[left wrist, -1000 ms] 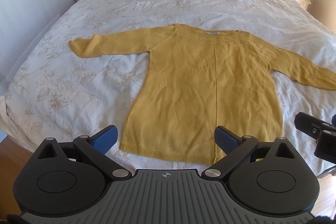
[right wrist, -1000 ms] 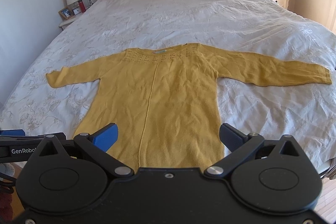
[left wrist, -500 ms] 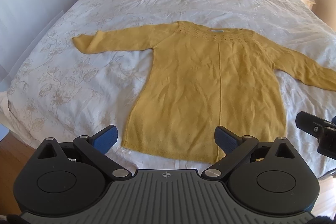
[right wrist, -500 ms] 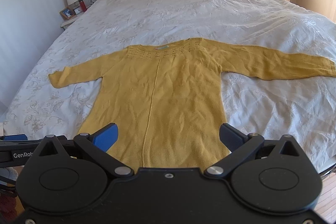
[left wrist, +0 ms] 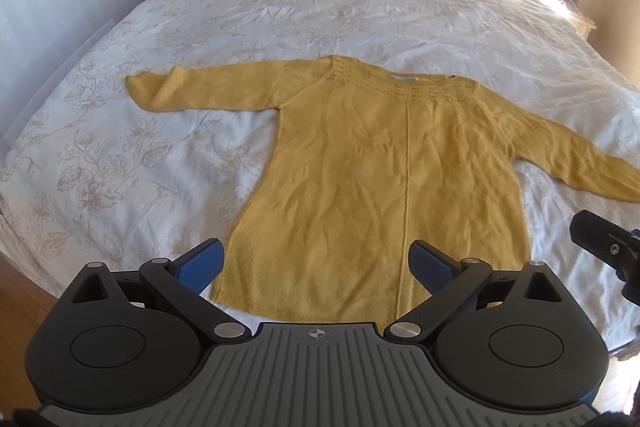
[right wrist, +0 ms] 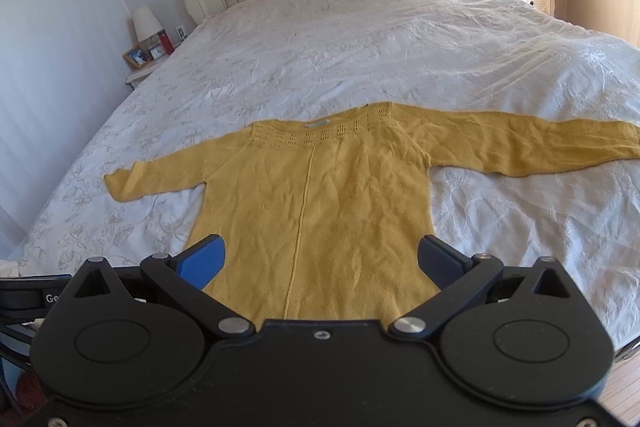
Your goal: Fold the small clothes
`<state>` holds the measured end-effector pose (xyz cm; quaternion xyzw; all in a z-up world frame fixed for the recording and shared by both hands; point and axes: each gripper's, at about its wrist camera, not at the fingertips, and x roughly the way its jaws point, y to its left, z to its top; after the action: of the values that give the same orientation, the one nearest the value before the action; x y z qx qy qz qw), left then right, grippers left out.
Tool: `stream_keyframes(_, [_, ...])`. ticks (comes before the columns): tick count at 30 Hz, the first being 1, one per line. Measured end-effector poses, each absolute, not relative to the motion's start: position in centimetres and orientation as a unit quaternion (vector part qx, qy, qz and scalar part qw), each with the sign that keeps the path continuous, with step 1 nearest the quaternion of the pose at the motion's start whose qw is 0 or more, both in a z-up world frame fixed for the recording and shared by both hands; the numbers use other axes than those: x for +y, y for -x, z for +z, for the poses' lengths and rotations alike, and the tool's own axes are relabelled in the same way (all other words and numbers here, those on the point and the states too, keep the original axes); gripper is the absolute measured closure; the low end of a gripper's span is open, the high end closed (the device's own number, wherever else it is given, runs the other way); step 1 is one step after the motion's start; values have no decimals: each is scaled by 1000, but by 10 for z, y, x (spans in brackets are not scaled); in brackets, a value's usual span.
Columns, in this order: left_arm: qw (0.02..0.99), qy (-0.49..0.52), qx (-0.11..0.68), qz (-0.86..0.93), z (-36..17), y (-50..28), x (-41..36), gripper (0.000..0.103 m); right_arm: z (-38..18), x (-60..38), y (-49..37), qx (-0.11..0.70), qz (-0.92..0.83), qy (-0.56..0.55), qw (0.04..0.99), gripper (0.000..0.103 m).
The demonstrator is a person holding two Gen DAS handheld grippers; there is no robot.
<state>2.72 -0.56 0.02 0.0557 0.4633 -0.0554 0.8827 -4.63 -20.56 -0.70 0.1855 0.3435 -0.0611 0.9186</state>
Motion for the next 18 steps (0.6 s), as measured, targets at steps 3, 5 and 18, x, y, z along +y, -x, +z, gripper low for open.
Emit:
stream_keyframes(3, [892, -47, 445, -63, 5, -40, -7, 3, -3, -210, 37, 327, -73, -185, 924, 1])
stream_keyframes(5, [896, -44, 437, -70, 6, -51, -8, 3, -1, -212, 27, 326, -73, -184, 925, 1])
stream_keyframes(18, [907, 3, 386, -170, -4, -111, -13, 3, -9, -222, -19, 318, -121, -197, 919, 1])
